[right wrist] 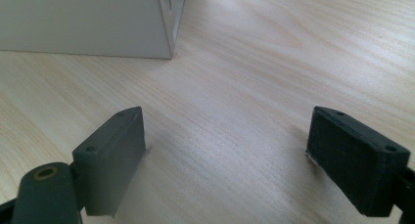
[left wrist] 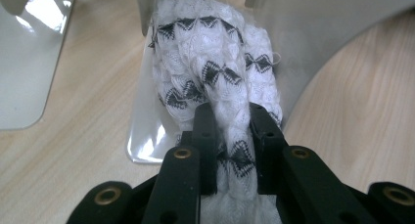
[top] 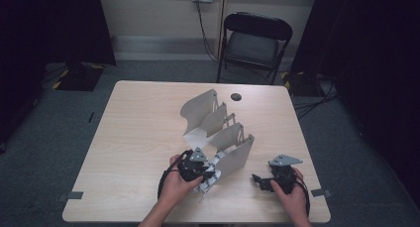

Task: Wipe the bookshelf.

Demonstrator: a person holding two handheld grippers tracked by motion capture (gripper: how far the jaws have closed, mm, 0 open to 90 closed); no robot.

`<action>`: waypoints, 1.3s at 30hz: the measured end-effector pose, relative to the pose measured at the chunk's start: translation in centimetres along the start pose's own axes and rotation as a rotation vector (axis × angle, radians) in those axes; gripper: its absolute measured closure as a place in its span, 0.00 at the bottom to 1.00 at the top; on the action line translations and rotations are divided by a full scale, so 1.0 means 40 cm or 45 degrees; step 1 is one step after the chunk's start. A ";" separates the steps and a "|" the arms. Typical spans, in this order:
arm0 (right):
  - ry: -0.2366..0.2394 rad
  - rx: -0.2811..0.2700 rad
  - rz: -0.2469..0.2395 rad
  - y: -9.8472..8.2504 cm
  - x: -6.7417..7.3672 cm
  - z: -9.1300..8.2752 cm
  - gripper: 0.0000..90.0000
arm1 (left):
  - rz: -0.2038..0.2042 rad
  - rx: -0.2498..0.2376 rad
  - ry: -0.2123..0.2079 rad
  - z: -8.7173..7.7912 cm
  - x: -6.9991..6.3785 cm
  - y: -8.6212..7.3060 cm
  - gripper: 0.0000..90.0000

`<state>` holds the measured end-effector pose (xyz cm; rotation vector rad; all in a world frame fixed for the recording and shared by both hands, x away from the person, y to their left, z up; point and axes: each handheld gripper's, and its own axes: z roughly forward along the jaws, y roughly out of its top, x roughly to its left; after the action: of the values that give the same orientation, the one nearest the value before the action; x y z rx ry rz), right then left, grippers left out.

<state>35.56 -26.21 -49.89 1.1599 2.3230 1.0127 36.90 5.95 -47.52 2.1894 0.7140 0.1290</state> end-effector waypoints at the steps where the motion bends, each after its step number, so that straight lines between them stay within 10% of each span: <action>1: 0.000 0.000 0.000 0.000 0.000 0.000 0.15 | -0.005 -0.013 -0.006 0.003 0.000 0.005 0.86; 17: 0.002 -0.001 -0.003 0.001 0.000 0.002 0.15 | -0.057 -0.054 0.022 0.092 0.002 0.045 0.84; 39: 0.001 -0.001 -0.002 0.001 0.000 0.002 0.15 | -0.028 0.002 0.018 0.020 0.002 -0.001 0.85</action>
<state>35.64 -26.16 -49.90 1.1572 2.3241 1.0135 37.21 5.46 -48.11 2.1833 0.7459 0.1325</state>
